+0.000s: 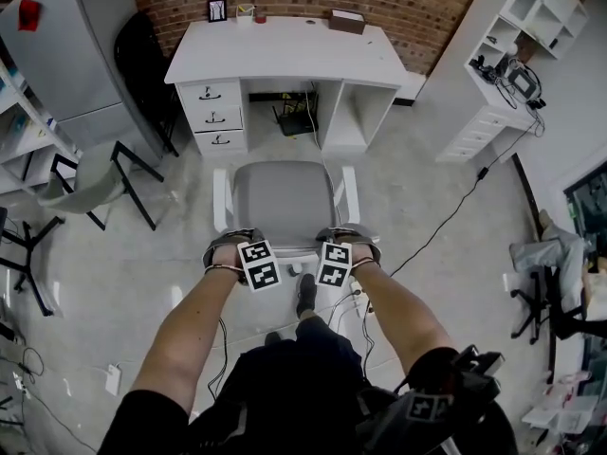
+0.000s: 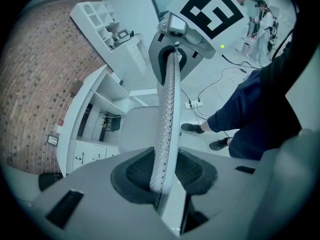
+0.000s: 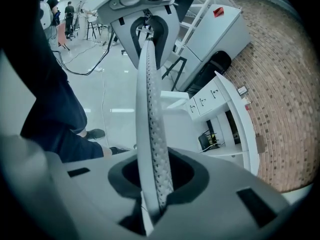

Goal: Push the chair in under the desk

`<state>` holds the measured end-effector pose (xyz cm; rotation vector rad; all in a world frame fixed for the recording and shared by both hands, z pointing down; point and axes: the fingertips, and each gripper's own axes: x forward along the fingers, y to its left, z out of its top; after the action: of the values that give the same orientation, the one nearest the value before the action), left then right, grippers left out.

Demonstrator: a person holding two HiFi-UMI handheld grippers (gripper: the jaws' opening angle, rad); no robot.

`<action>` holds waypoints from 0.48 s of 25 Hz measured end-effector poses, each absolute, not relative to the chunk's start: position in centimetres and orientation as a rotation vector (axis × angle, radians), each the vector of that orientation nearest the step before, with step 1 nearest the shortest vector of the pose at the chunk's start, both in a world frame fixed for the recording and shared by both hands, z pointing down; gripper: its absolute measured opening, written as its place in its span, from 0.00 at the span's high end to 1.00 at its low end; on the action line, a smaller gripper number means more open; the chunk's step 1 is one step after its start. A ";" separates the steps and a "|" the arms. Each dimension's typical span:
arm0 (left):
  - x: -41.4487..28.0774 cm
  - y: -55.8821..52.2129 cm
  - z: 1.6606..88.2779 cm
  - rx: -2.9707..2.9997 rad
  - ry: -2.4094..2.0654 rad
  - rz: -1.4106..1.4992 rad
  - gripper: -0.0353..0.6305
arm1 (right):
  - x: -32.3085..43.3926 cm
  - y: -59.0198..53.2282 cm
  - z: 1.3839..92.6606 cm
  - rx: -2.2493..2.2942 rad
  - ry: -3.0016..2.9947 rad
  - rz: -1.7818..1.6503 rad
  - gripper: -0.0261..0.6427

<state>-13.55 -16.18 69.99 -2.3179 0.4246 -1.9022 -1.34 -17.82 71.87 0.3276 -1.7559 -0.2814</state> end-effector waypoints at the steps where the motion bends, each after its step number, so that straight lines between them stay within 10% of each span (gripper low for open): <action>1: -13.3 -16.6 70.0 -2.318 0.428 -1.901 0.78 | -1.1 -18.4 71.9 0.324 -1.754 -0.300 0.86; 12: -13.2 -23.6 70.3 -2.259 0.483 -1.902 0.78 | -0.9 -25.1 72.2 0.298 -1.753 -0.350 0.90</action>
<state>-13.21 -23.60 70.26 -2.2587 0.4825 -1.9019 -0.90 -25.11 72.21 0.2983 -1.7532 -0.3496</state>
